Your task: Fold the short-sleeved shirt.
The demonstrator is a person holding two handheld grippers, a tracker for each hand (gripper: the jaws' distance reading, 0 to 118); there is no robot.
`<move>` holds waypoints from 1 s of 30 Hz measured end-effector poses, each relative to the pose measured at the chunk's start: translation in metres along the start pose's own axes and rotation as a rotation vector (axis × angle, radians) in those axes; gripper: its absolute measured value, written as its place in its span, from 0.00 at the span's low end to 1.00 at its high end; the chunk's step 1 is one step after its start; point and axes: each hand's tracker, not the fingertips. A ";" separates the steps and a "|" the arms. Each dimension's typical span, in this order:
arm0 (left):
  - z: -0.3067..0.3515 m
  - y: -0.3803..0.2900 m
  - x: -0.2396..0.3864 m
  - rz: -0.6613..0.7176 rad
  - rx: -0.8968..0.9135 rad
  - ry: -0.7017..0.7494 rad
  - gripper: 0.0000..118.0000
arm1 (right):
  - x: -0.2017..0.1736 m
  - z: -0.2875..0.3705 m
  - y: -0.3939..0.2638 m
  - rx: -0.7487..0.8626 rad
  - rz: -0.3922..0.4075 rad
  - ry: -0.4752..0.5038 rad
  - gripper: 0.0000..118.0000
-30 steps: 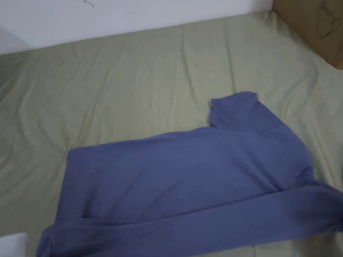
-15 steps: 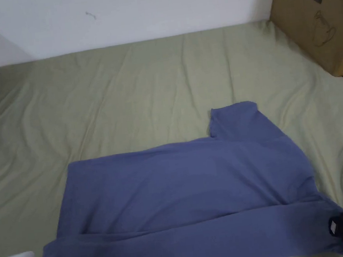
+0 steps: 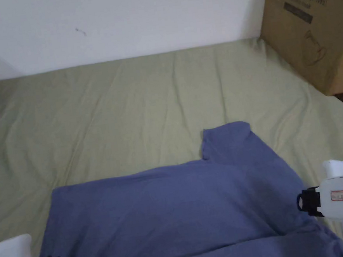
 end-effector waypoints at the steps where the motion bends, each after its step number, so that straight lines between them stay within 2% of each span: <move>1: -0.003 0.007 0.004 -0.011 0.005 0.009 0.00 | -0.002 -0.007 0.011 0.014 0.013 -0.002 0.00; 3: -0.008 0.019 0.009 -0.025 0.016 0.020 0.00 | -0.005 -0.018 0.034 0.052 0.008 -0.013 0.00; 4: -0.013 0.022 0.009 -0.028 0.019 0.017 0.00 | -0.004 -0.027 0.049 0.071 0.003 -0.007 0.04; 5: -0.018 0.028 0.011 -0.030 0.016 0.005 0.00 | -0.003 -0.038 0.064 0.086 -0.003 -0.003 0.18; 6: -0.022 0.033 0.012 -0.034 0.020 -0.010 0.00 | -0.003 -0.049 0.078 0.088 -0.013 -0.004 0.40; 7: -0.028 0.038 0.013 -0.035 0.023 -0.018 0.00 | -0.004 -0.064 0.095 0.063 -0.005 -0.008 0.52; 11: -0.048 0.051 0.017 -0.033 0.004 -0.010 0.00 | -0.006 -0.113 0.140 -0.005 0.036 -0.023 0.52; 14: -0.061 0.056 0.017 -0.033 -0.025 -0.001 0.00 | -0.009 -0.150 0.155 -0.054 0.143 -0.062 0.54; 15: -0.065 0.056 0.017 -0.037 -0.037 0.001 0.00 | -0.009 -0.159 0.157 -0.072 0.156 -0.088 0.57; 17: -0.064 0.056 0.024 -0.048 -0.049 0.008 0.00 | -0.004 -0.183 0.159 -0.086 0.178 -0.100 0.74; 18: -0.066 0.056 0.025 -0.050 -0.056 0.008 0.00 | -0.003 -0.190 0.160 -0.106 0.187 -0.107 0.75; 20: -0.073 0.055 0.016 -0.049 -0.070 0.009 0.00 | 0.000 -0.203 0.158 -0.165 0.184 -0.106 0.71; 22: -0.076 0.054 0.016 -0.052 -0.082 0.007 0.00 | -0.002 -0.200 0.151 -0.146 0.154 -0.101 0.70; 23: -0.076 0.054 0.017 -0.053 -0.087 0.009 0.00 | -0.004 -0.197 0.151 -0.133 0.161 -0.103 0.66; 24: -0.076 0.053 0.017 -0.053 -0.088 0.010 0.00 | -0.008 -0.192 0.150 -0.101 0.174 -0.132 0.55; 25: -0.076 0.052 0.016 -0.052 -0.090 0.009 0.00 | -0.009 -0.184 0.149 -0.092 0.191 -0.125 0.38; 26: -0.076 0.053 0.016 -0.048 -0.093 0.008 0.00 | -0.009 -0.180 0.149 -0.086 0.198 -0.104 0.15; 27: -0.077 0.053 0.016 -0.041 -0.096 0.006 0.00 | -0.009 -0.177 0.149 -0.084 0.168 -0.015 0.00; 28: -0.077 0.053 0.014 -0.037 -0.098 0.006 0.00 | -0.012 -0.175 0.147 -0.066 0.182 -0.111 0.00; 30: -0.077 0.055 0.012 -0.032 -0.096 0.008 0.00 | -0.009 -0.182 0.148 -0.074 0.197 -0.094 0.00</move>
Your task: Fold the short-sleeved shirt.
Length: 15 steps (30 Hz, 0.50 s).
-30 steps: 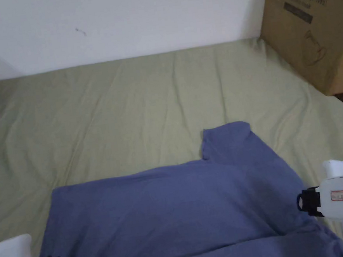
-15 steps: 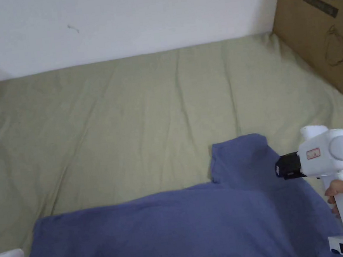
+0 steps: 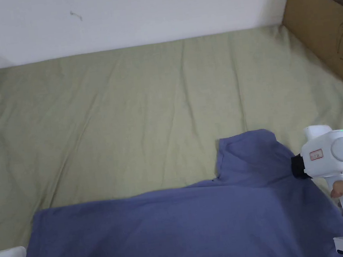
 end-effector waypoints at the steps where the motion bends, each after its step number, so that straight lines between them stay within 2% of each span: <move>1: 0.000 0.002 -0.003 -0.001 0.009 -0.008 0.00 | 0.000 0.001 0.000 0.000 -0.006 0.000 0.00; 5: -0.005 0.019 -0.019 0.035 0.034 -0.001 0.00 | 0.005 0.018 0.000 0.028 -0.024 0.028 0.00; 6: -0.007 0.025 -0.023 0.040 0.038 0.007 0.01 | 0.005 0.020 -0.001 0.029 -0.023 0.060 0.00; 7: -0.011 0.034 -0.027 0.043 0.045 0.031 0.10 | 0.002 0.040 0.004 0.032 -0.029 0.081 0.00; 8: -0.014 0.043 -0.030 0.047 0.055 0.044 0.29 | -0.002 0.041 0.003 0.035 -0.020 0.073 0.00; 10: -0.030 0.066 -0.053 0.064 0.064 0.055 0.73 | -0.006 0.039 0.001 0.042 0.016 0.048 0.00; 11: -0.037 0.076 -0.058 0.072 0.056 0.051 0.81 | -0.004 0.036 0.006 0.035 0.013 0.046 0.00; 15: -0.072 0.105 -0.066 0.065 0.059 0.086 0.81 | -0.002 0.031 0.003 0.018 -0.015 0.056 0.00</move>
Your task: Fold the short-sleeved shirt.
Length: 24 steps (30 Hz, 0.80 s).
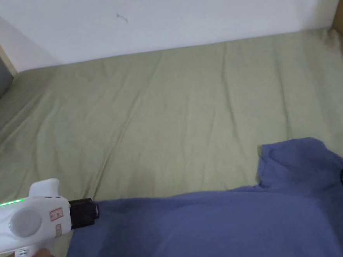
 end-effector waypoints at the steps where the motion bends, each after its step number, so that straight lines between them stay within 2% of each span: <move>1: -0.010 0.006 -0.001 0.004 -0.006 0.010 0.81 | 0.000 -0.001 -0.001 -0.003 -0.001 0.002 0.00; 6: -0.071 0.016 -0.009 0.096 -0.110 -0.082 0.77 | 0.001 -0.002 0.000 -0.011 0.004 -0.001 0.00; 7: -0.071 0.010 -0.001 0.075 -0.128 -0.011 0.77 | 0.001 -0.002 -0.001 -0.013 0.000 0.000 0.00; 9: -0.064 0.009 0.002 0.022 -0.089 0.008 0.74 | -0.002 0.004 -0.002 -0.014 -0.010 0.007 0.00; 10: -0.058 0.010 0.001 0.028 -0.066 0.017 0.62 | -0.002 0.005 -0.003 -0.012 -0.011 0.010 0.00; 13: -0.042 0.007 0.002 0.045 -0.050 -0.041 0.04 | -0.003 0.015 -0.002 -0.008 -0.022 0.028 0.00; 18: -0.022 0.000 0.009 -0.006 -0.055 -0.044 0.04 | -0.007 0.050 -0.006 0.043 -0.038 0.064 0.00; 24: 0.043 0.001 0.002 -0.053 0.037 -0.078 0.04 | -0.005 0.101 -0.017 0.106 -0.030 0.075 0.00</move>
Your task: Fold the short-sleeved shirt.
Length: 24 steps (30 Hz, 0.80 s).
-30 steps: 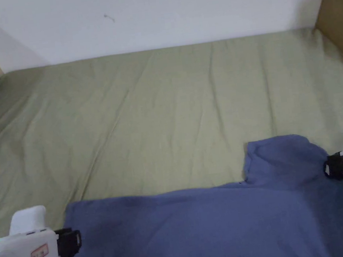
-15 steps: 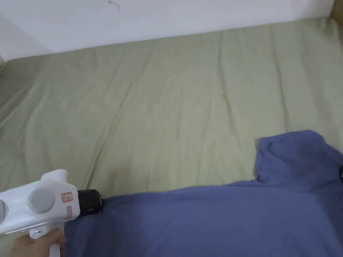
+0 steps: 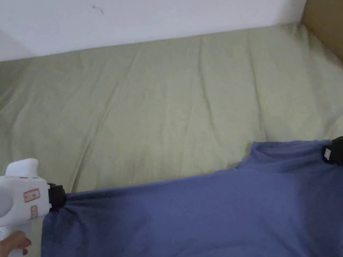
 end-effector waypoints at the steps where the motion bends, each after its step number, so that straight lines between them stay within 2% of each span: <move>1: 0.014 -0.002 -0.003 0.000 0.012 -0.015 0.04 | 0.000 0.011 -0.004 0.007 -0.004 0.001 0.00; 8: 0.106 -0.054 -0.009 -0.028 0.045 -0.055 0.04 | 0.001 0.093 -0.062 0.039 -0.010 0.021 0.00; 13: 0.138 -0.127 -0.014 -0.017 -0.025 -0.057 0.04 | 0.008 0.125 -0.134 -0.037 -0.011 0.005 0.00; 15: 0.140 -0.154 -0.014 -0.036 -0.080 -0.044 0.04 | 0.011 0.130 -0.164 -0.089 -0.007 -0.012 0.00; 19: 0.136 -0.200 -0.010 -0.034 -0.164 -0.022 0.04 | 0.025 0.124 -0.214 -0.150 -0.085 -0.028 0.00; 22: 0.123 -0.219 -0.007 -0.013 -0.208 -0.023 0.04 | 0.028 0.111 -0.237 -0.176 -0.096 -0.056 0.00; 24: 0.107 -0.221 -0.028 0.001 -0.183 -0.027 0.06 | 0.036 0.101 -0.245 -0.167 -0.111 -0.070 0.00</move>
